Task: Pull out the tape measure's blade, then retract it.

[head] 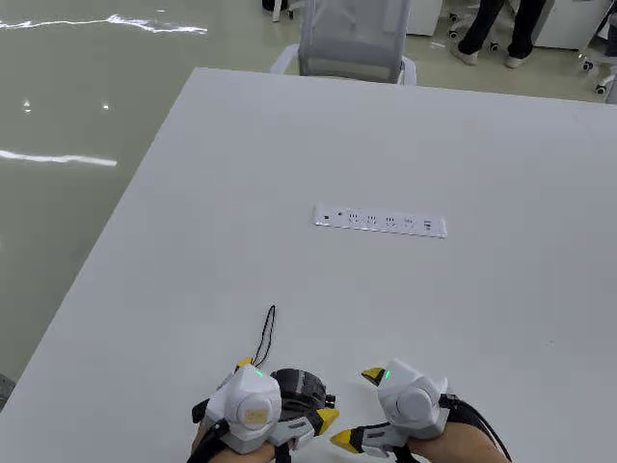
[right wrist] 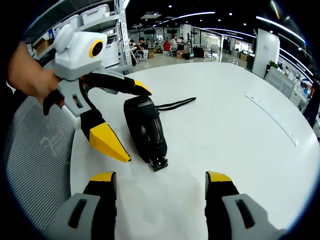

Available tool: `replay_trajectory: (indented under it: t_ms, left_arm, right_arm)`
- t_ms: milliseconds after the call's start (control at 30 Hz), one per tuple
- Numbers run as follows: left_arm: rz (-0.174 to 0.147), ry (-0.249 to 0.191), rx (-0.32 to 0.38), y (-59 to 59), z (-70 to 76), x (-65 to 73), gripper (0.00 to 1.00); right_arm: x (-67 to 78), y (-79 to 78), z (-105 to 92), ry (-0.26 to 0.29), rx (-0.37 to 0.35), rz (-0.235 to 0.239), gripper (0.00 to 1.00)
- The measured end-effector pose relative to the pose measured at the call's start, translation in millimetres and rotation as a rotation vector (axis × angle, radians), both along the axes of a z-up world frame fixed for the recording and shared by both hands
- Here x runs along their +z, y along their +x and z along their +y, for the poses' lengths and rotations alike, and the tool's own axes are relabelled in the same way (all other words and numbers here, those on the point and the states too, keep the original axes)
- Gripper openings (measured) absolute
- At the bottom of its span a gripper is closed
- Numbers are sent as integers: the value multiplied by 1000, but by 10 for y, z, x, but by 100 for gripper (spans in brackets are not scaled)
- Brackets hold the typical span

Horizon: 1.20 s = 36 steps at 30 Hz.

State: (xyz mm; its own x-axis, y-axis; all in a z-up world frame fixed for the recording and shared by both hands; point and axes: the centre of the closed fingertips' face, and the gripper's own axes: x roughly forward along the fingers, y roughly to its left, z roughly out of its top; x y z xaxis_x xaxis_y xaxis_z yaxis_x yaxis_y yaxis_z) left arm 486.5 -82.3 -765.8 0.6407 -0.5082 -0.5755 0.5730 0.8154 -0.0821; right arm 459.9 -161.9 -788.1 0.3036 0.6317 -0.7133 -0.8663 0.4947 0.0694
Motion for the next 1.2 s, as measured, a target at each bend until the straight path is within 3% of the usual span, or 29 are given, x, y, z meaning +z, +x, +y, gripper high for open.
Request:
replay_trajectory:
  t_ms: [100, 167, 200, 233, 300, 367, 433, 467, 667, 700, 733, 767, 833, 933, 967, 1067, 1200]
  left_arm:
    - [-3, -34, -38, -43, -3, 50, 99]
    - [-10, -106, -49, -53, -21, 129, 99]
    - [9, -131, -48, -73, -20, 135, 99]
    - [56, -133, -67, -134, 15, 100, 99]
    - [30, -107, -65, -112, 109, 102, 99]
    - [38, -89, -65, -130, 221, 92, 99]
    - [93, -143, -51, -177, 287, 90, 99]
    - [91, -169, -46, -176, 325, 117, 99]
    - [97, -155, -72, -289, 469, 172, 99]
    - [78, -161, -85, -302, 472, 199, 99]
    - [25, -171, -99, -289, 485, 263, 97]
    - [46, -165, -86, -320, 526, 222, 99]
    - [56, -158, -74, -331, 603, 210, 99]
    - [50, -166, -50, -348, 718, 241, 99]
    - [82, -190, -46, -392, 733, 229, 99]
    - [58, -167, -41, -410, 847, 230, 99]
    - [55, -190, -21, -444, 956, 312, 99]
  right_arm:
    - [30, -28, -10, 24, -35, 9, 84]
    - [69, -24, -47, 28, -60, -5, 92]
    - [93, -19, -60, 35, -74, -10, 93]
    - [122, -27, -90, 42, -86, -9, 93]
    - [150, -37, -132, 50, -100, -13, 95]
    - [182, -38, -199, 54, -126, -23, 99]
    - [201, -44, -269, 66, -158, -24, 100]
    - [221, -48, -307, 74, -176, -27, 100]
    - [284, -113, -465, 88, -232, -49, 100]
    - [295, -127, -485, 88, -236, -53, 100]
    - [324, -147, -516, 87, -243, -64, 100]
    - [344, -162, -534, 90, -247, -72, 99]
    - [378, -212, -575, 96, -260, -78, 99]
    - [397, -276, -656, 101, -280, -85, 99]
    - [400, -308, -691, 107, -290, -84, 99]
    - [385, -356, -801, 117, -330, -80, 99]
    - [375, -429, -933, 114, -363, -88, 99]
